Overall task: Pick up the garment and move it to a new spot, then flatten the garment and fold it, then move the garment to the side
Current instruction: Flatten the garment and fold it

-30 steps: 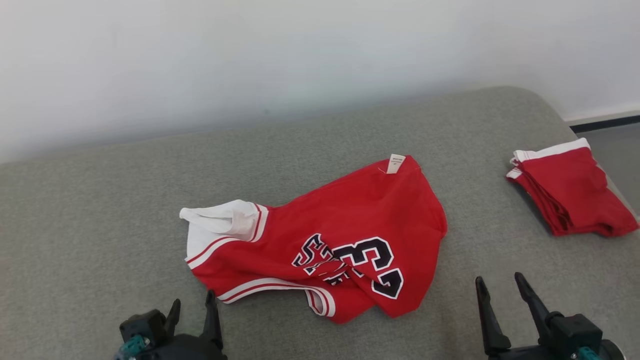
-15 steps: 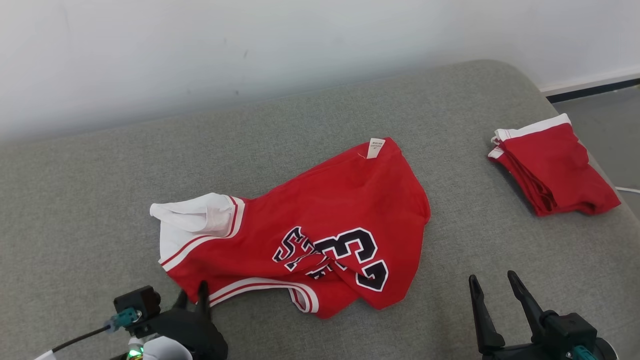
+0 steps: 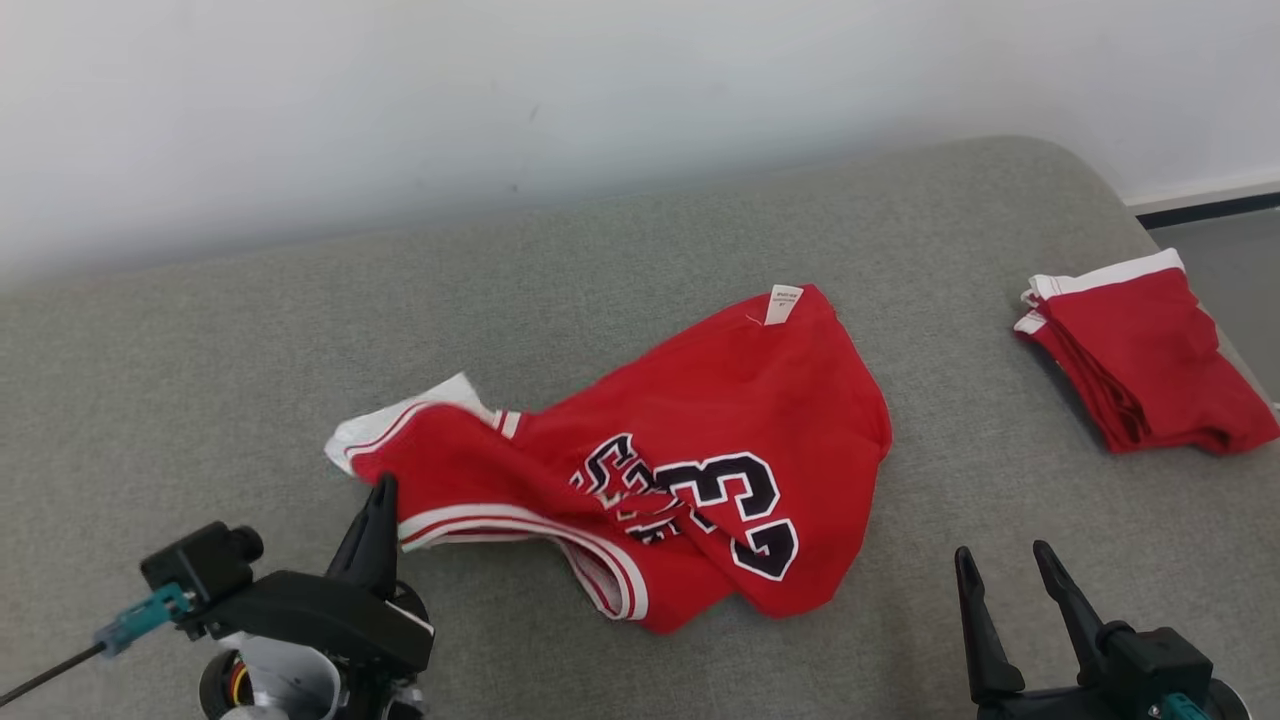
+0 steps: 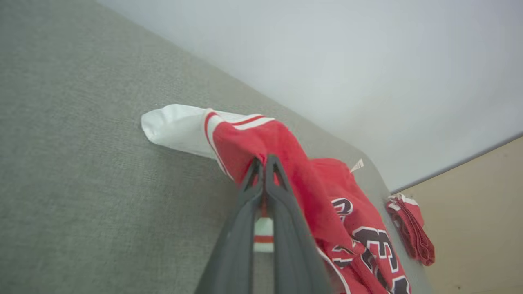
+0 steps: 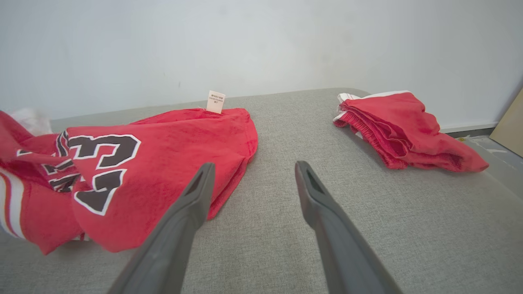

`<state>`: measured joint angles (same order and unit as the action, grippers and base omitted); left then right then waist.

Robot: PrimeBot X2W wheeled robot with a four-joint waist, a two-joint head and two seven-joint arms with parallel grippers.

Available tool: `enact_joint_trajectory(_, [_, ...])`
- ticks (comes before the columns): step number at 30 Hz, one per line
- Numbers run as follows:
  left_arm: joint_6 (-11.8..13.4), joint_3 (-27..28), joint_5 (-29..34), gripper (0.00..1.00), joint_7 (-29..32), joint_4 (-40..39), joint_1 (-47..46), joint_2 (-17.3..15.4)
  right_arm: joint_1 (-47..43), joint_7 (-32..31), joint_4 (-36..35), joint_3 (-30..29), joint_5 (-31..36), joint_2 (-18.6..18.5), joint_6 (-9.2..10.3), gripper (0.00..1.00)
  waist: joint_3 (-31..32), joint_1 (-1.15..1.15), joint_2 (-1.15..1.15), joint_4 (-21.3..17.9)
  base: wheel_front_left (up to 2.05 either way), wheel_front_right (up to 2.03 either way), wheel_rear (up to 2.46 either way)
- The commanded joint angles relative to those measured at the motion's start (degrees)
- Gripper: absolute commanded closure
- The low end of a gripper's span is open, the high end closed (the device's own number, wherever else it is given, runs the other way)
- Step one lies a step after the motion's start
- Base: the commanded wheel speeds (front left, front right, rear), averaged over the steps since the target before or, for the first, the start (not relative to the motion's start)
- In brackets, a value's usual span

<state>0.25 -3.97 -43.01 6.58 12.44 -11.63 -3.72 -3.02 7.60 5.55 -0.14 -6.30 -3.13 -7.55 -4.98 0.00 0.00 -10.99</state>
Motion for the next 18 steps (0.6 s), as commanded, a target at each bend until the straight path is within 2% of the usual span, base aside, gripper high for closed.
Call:
enact_joint_trajectory(1, [0.42,-0.09,-1.27,1.0,1.52,-5.47,1.95,0.13,-0.37,0.29,-0.02,-0.07,-0.14,0.13,0.16,0.0,0.16,0.0,0.0,0.47,0.0,0.0,0.0])
enact_joint_trajectory(5, [1.82,-0.99,-4.09,1.0,4.49,-16.87,4.88,0.38,-0.23,0.58,0.14,-0.05,-0.22,0.19,0.16,0.0,-0.05,0.0,0.0,0.92,0.0,0.0,0.0])
enact_joint_trajectory(6, [3.74,-1.33,-3.24,1.0,6.45,-18.56,7.29,-0.58,-0.17,0.7,0.16,-0.03,-0.34,0.21,0.16,0.0,-0.32,0.0,0.0,1.05,0.0,0.0,0.0])
enact_joint_trajectory(10, [6.67,-2.46,-1.57,1.0,10.42,-17.44,12.06,-2.51,0.36,1.04,0.58,0.2,-0.76,0.22,0.16,0.0,-0.81,0.0,0.0,0.64,0.0,0.0,0.0])
enact_joint_trajectory(18, [7.51,-6.35,-2.23,1.0,16.09,-16.31,20.17,-3.41,0.17,1.21,0.82,-0.88,-0.68,0.23,0.16,0.0,-0.96,0.0,0.0,1.0,0.0,0.0,0.0])
